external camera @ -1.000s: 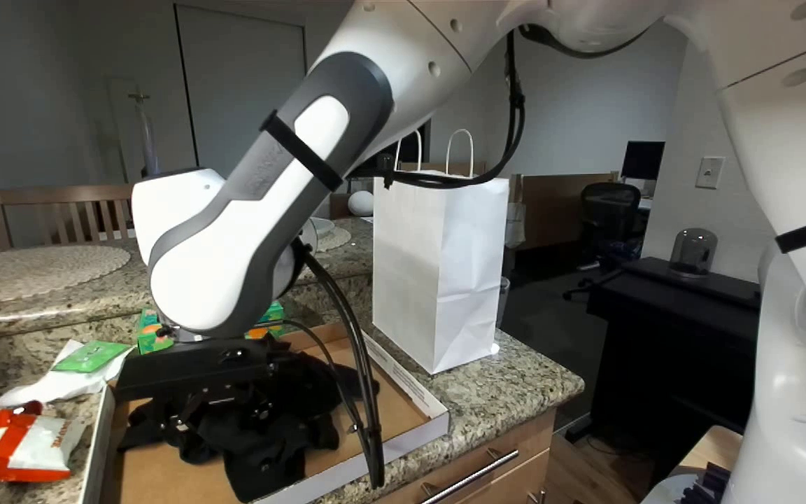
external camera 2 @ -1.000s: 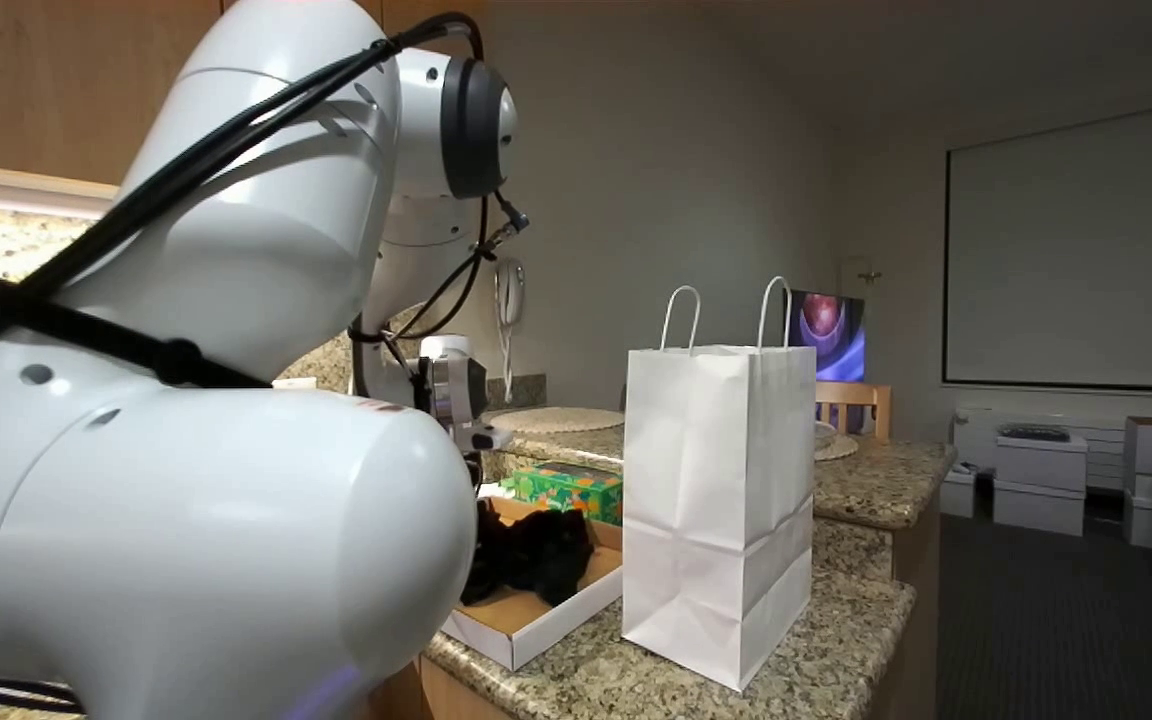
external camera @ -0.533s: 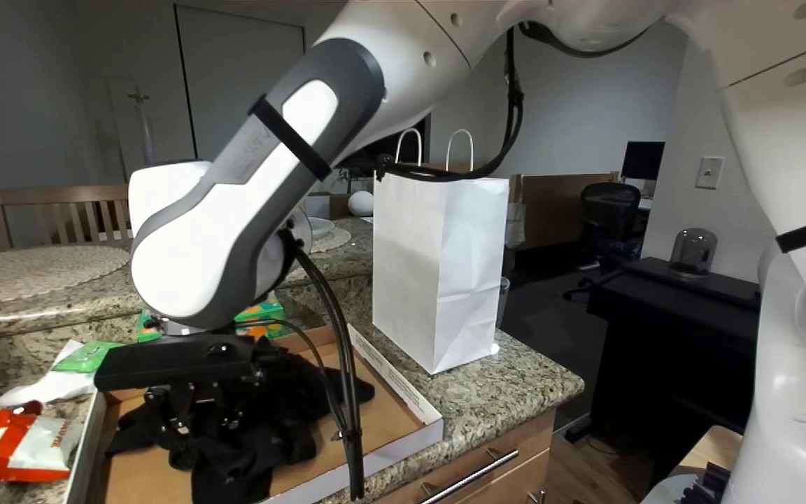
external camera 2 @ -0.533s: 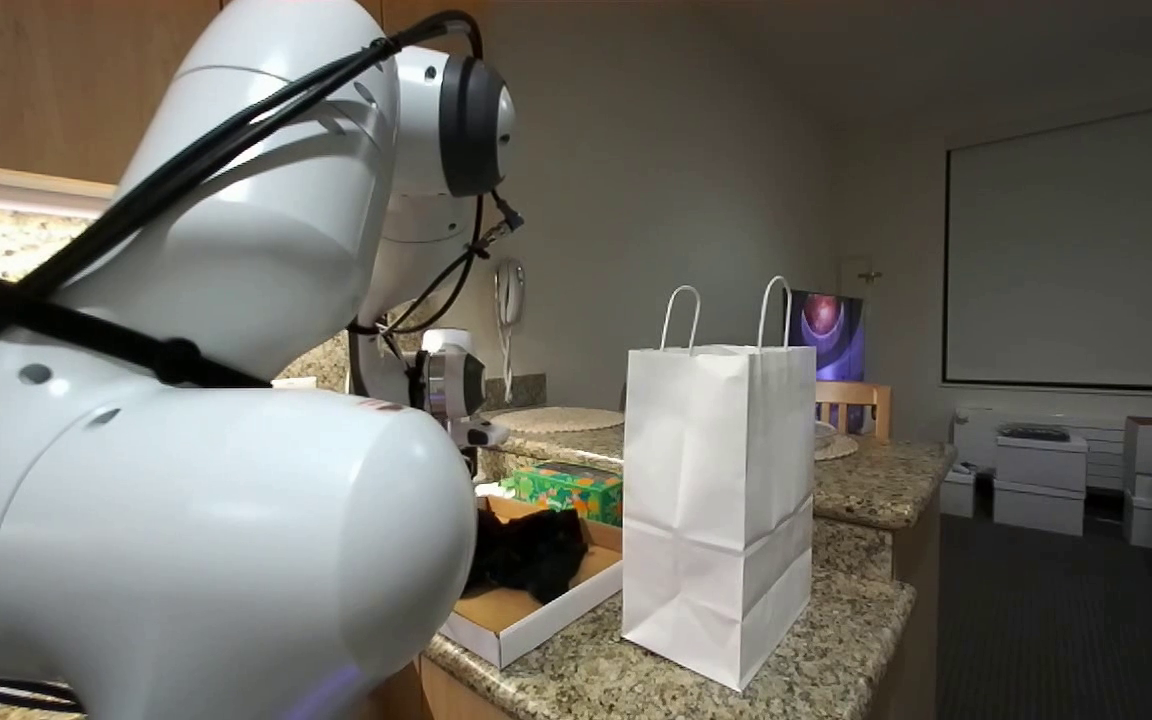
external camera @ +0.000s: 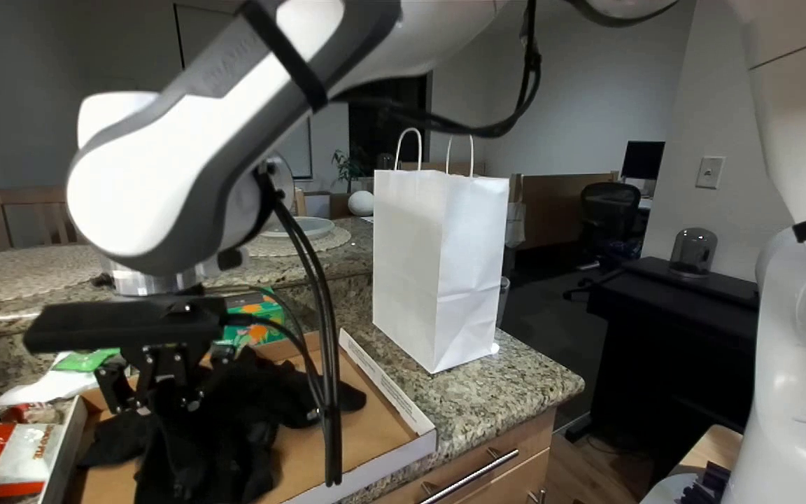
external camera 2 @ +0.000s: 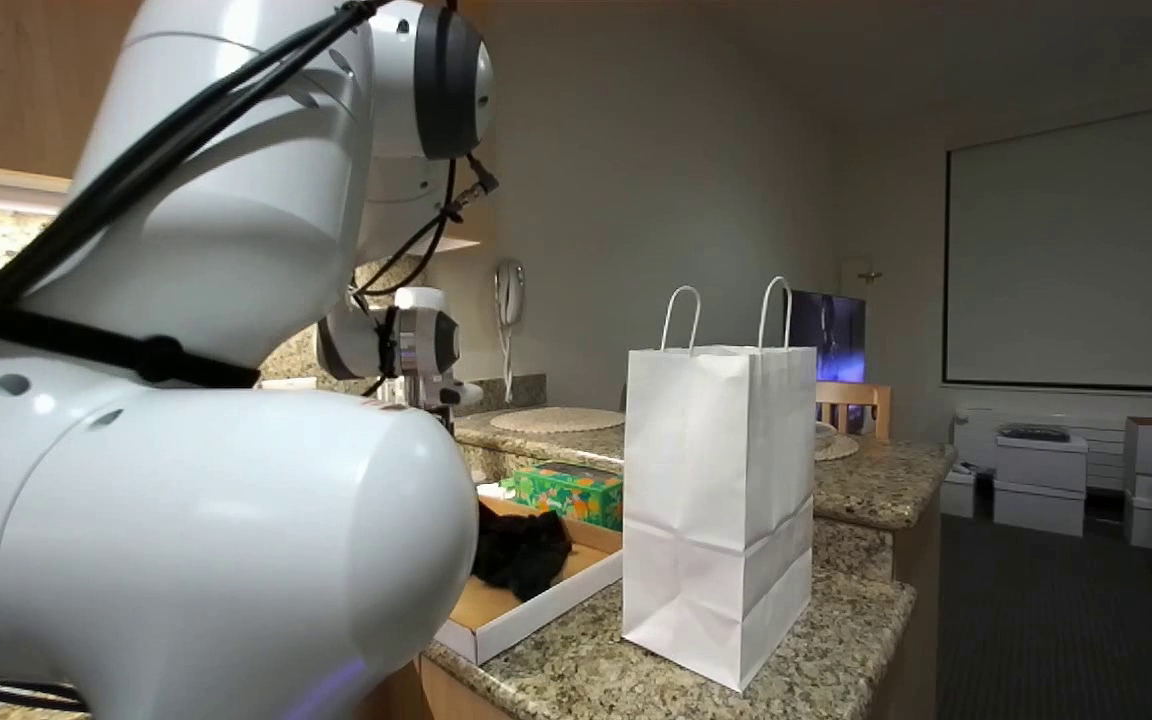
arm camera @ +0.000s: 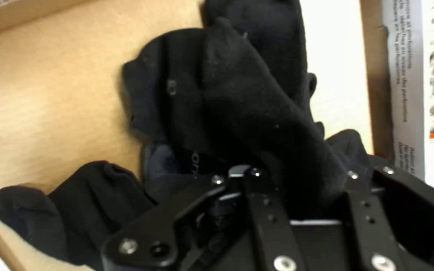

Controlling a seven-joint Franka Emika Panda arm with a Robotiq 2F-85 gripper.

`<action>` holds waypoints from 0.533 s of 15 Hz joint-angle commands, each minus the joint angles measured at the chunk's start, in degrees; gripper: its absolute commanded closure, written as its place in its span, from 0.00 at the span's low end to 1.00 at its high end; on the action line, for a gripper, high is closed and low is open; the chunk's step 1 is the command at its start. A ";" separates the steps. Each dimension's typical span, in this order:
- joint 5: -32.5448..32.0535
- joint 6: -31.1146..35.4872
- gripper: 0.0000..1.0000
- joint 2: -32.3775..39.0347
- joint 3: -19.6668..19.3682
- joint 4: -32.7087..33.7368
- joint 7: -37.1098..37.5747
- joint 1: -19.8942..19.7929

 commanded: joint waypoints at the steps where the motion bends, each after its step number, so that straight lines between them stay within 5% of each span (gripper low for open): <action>1: -1.01 -8.33 0.88 -10.86 0.91 -1.28 0.40 0.04; 8: -3.61 -32.36 0.88 -23.34 4.20 11.60 -8.70 -3.48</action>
